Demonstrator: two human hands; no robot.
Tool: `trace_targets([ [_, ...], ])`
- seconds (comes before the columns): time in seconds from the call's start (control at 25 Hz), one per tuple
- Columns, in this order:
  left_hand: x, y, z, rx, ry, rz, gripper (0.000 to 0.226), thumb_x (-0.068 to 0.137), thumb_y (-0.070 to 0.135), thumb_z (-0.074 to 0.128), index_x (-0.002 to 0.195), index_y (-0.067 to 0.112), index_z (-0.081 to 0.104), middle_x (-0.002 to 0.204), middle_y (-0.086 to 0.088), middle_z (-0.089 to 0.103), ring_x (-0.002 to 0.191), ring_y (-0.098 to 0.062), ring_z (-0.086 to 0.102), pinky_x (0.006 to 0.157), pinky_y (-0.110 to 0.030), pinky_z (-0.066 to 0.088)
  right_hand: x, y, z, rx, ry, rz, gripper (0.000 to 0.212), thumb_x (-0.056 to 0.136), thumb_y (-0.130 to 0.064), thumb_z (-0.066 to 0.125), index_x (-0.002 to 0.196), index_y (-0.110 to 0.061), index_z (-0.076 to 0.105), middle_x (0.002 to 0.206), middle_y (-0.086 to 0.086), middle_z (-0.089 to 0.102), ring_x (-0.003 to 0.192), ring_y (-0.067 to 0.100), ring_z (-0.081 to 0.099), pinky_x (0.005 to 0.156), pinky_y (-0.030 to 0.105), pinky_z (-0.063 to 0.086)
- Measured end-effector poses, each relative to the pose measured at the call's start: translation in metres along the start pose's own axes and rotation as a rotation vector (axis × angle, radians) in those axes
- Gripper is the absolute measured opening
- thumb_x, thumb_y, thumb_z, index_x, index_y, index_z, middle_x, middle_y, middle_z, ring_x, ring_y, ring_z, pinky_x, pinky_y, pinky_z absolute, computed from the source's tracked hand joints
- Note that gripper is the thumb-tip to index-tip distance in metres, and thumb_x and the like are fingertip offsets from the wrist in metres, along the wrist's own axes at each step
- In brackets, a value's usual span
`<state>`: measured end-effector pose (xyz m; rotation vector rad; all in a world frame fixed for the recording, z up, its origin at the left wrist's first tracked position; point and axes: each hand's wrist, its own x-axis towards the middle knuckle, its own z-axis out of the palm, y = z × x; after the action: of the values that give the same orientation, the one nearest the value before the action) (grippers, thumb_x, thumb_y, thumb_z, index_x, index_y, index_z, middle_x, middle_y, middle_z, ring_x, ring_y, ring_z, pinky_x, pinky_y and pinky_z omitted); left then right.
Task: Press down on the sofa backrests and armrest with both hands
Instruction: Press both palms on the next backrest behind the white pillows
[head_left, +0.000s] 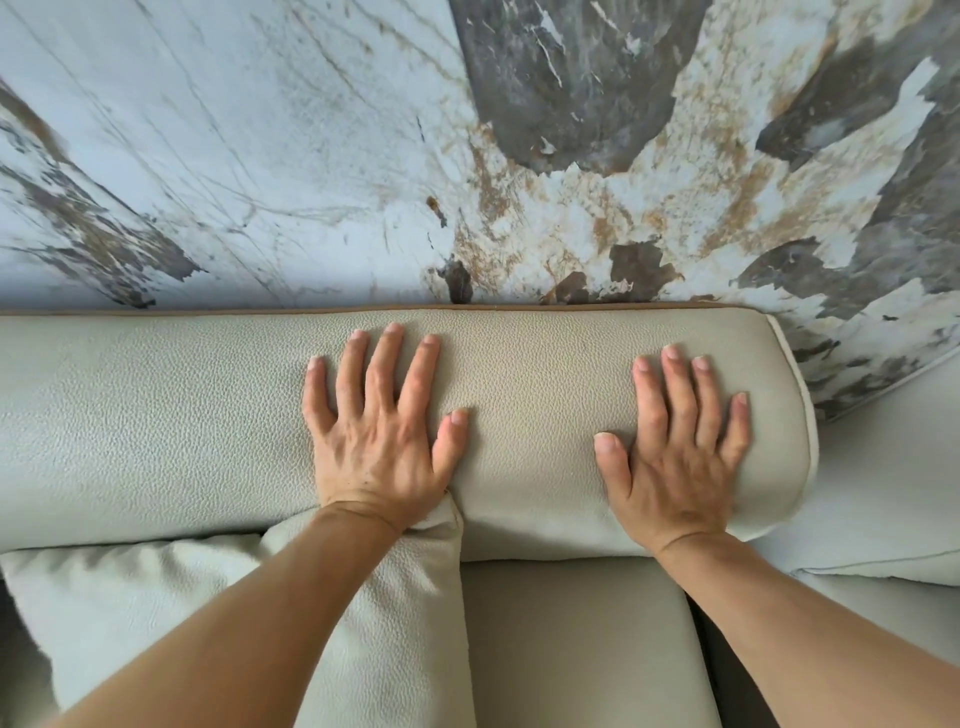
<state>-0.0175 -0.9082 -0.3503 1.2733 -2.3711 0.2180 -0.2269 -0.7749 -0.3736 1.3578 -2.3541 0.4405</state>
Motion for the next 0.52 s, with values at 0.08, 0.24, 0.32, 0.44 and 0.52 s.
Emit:
trace_targets([
  [0.08,-0.001,0.004,-0.008,0.000,-0.061,-0.026,0.065,0.091,0.060,0.029,0.145,0.025,0.038,0.149,-0.008,0.042,0.140,-0.033,0.032,0.115,-0.056,0.015,-0.001,-0.001,-0.006,0.006,-0.048,0.003,0.070,0.093,-0.059,0.018,0.152,-0.020,0.018,0.158,0.009,0.024,0.146,0.029,0.013,0.115,0.057,0.005],
  [0.24,0.003,0.004,-0.037,-0.038,-0.322,-0.061,0.066,0.092,0.060,0.019,0.151,0.033,0.018,0.161,0.002,0.017,0.148,-0.024,0.006,0.119,-0.048,0.000,0.001,-0.005,-0.028,-0.050,-0.248,0.017,0.072,0.092,-0.060,0.016,0.153,-0.022,0.009,0.162,0.004,0.009,0.148,0.026,0.002,0.116,0.055,-0.001],
  [0.32,-0.005,0.005,-0.058,-0.073,-0.463,-0.075,0.063,0.094,0.057,0.017,0.152,0.035,0.008,0.163,0.004,0.003,0.148,-0.020,-0.005,0.119,-0.046,-0.005,0.005,-0.004,-0.048,-0.048,-0.398,0.015,0.070,0.093,-0.061,0.010,0.152,-0.026,-0.005,0.162,0.000,-0.005,0.147,0.024,-0.009,0.117,0.053,-0.004],
  [0.44,-0.031,0.005,-0.107,-0.007,-0.632,-0.080,0.061,0.095,0.059,0.011,0.151,0.039,-0.001,0.163,0.005,-0.009,0.148,-0.022,-0.011,0.118,-0.047,-0.009,0.000,-0.011,-0.094,0.059,-0.603,0.073,0.067,0.094,-0.059,0.009,0.151,-0.029,-0.009,0.162,-0.003,-0.011,0.147,0.021,-0.012,0.117,0.050,-0.004],
  [0.52,-0.047,0.001,-0.142,0.020,-0.675,-0.089,0.062,0.094,0.061,0.010,0.151,0.039,-0.004,0.163,0.005,-0.010,0.148,-0.023,-0.012,0.117,-0.048,-0.010,-0.011,-0.020,-0.133,0.077,-0.675,0.088,0.066,0.095,-0.059,0.008,0.152,-0.029,-0.007,0.162,-0.002,-0.012,0.147,0.020,-0.012,0.115,0.048,-0.007],
])
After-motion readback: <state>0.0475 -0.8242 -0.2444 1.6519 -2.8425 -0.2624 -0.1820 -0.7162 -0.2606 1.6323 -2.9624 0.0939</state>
